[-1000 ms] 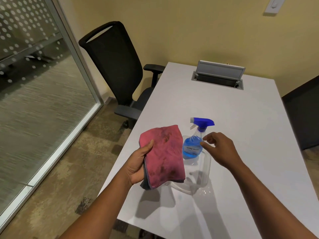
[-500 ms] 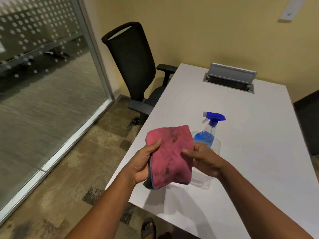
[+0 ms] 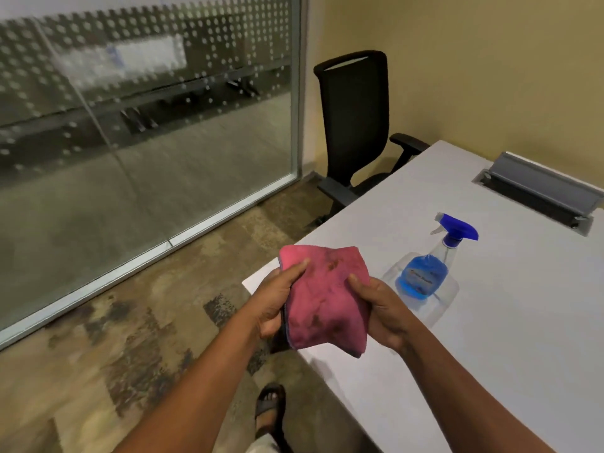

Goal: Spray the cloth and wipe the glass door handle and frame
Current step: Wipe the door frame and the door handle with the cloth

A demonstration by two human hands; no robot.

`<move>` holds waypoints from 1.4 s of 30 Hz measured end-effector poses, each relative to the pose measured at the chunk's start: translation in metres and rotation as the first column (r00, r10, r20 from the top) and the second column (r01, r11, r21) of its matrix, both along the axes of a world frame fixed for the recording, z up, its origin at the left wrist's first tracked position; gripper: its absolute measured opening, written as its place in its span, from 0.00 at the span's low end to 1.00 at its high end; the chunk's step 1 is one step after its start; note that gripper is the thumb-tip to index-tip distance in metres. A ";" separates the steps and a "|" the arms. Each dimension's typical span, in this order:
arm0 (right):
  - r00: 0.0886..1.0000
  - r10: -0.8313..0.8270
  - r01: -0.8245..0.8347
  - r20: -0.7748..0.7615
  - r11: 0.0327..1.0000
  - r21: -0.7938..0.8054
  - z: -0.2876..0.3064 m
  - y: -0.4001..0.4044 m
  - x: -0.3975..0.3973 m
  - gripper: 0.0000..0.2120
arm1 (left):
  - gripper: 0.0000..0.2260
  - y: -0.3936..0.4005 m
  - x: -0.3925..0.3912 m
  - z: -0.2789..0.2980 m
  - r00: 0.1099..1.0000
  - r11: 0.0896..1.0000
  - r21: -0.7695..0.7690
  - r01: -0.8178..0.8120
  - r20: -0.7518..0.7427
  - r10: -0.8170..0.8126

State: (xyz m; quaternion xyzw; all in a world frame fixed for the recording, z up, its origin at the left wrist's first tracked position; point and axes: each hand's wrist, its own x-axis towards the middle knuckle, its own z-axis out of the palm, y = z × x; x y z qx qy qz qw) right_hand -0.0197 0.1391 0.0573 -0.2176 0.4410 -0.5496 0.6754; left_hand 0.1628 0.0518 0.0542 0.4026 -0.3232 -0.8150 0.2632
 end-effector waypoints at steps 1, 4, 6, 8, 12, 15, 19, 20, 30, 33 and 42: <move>1.000 0.007 -0.007 0.013 1.000 -0.006 0.001 0.000 0.006 0.23 | 0.25 0.006 0.006 0.001 0.999 0.999 -0.014 -0.045 0.010 0.045; 0.997 0.061 -0.059 0.053 0.998 -0.026 0.004 -0.001 0.025 0.24 | 0.19 0.023 0.027 0.005 0.983 0.983 -0.052 -0.178 0.042 0.180; 0.991 0.103 -0.101 0.081 0.995 -0.024 0.004 -0.002 0.038 0.25 | 0.17 0.033 0.043 0.006 0.967 0.968 -0.067 -0.244 0.054 0.248; 0.981 0.155 -0.153 0.116 0.988 -0.029 0.003 -0.004 0.052 0.25 | 0.17 0.042 0.058 0.007 0.950 0.950 -0.072 -0.303 0.060 0.307; 0.948 0.278 -0.274 0.158 0.961 -0.048 0.000 -0.004 0.081 0.23 | 0.13 0.062 0.086 0.006 0.913 0.912 -0.077 -0.402 0.035 0.406; 0.929 0.333 -0.327 0.162 0.943 -0.063 0.001 -0.001 0.106 0.20 | 0.11 0.080 0.111 0.005 0.876 0.875 -0.066 -0.480 0.021 0.482; 0.894 0.359 -0.351 0.268 0.933 -0.078 -0.003 0.010 0.149 0.18 | 0.12 0.106 0.144 0.000 0.795 0.793 -0.085 -0.603 0.017 0.606; 0.881 0.375 -0.366 0.289 0.927 -0.084 -0.005 0.014 0.160 0.18 | 0.11 0.115 0.152 -0.001 0.771 0.769 -0.091 -0.633 0.013 0.636; 0.802 0.516 -0.536 0.301 0.844 -0.017 -0.008 0.095 0.251 0.19 | 0.06 0.240 0.250 -0.013 0.531 0.518 -0.258 -0.815 0.021 0.847; 0.749 0.585 -0.609 0.310 0.793 -0.025 -0.005 0.129 0.279 0.17 | 0.07 0.297 0.273 -0.014 0.398 0.421 -0.371 -0.828 0.141 0.907; 0.522 0.802 -0.826 0.290 0.560 -0.059 0.005 0.236 0.365 0.16 | 0.07 0.480 0.335 0.012 -0.027 0.171 -0.572 -0.802 0.321 0.947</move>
